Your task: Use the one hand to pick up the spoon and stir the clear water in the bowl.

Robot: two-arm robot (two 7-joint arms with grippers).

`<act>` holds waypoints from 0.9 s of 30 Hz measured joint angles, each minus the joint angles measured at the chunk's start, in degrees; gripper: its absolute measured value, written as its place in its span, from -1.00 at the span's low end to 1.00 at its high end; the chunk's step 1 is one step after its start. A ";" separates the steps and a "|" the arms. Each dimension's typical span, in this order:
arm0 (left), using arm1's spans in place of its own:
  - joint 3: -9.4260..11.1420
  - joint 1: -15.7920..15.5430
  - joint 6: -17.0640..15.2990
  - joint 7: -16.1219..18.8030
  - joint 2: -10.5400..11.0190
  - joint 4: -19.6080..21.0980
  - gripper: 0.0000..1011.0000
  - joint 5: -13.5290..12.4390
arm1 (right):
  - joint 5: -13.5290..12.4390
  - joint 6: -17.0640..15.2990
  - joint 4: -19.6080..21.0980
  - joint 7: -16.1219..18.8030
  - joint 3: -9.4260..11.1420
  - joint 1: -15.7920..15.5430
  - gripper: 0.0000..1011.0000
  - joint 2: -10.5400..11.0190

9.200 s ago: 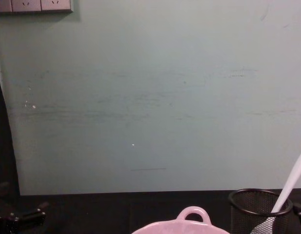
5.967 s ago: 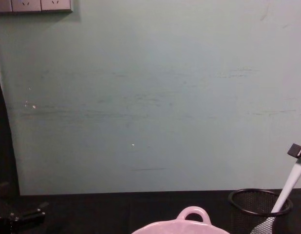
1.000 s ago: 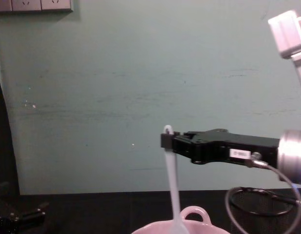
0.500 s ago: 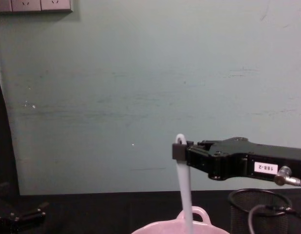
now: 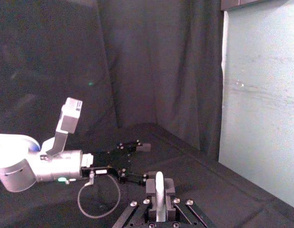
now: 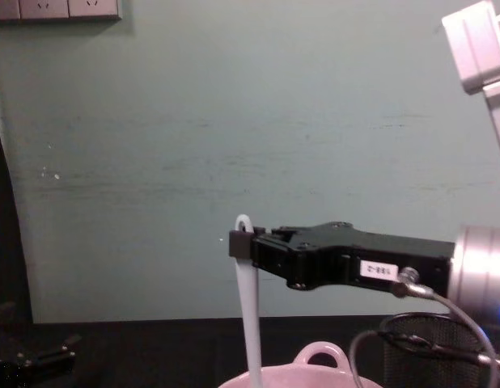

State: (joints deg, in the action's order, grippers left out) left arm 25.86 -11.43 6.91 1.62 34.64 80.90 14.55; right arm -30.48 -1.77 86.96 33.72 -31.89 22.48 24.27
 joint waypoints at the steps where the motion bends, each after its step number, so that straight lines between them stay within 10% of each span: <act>1: 0.00 0.00 0.00 0.00 0.00 0.00 0.99 0.00 | -0.04 0.12 -0.47 0.12 -0.07 0.33 -0.78 -0.24; 13: 0.00 0.00 0.00 0.00 0.00 0.00 0.99 0.00 | -0.52 1.50 -6.53 0.36 1.37 3.35 -0.78 -1.06; 27: 0.00 0.00 0.00 0.00 0.00 0.00 0.99 0.00 | -1.35 0.29 0.73 -2.42 5.16 -2.37 -0.78 4.23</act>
State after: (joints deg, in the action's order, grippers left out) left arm 25.86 -11.43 6.91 1.62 34.64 80.90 14.55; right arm -31.83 -1.48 87.69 31.30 -26.74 20.12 28.50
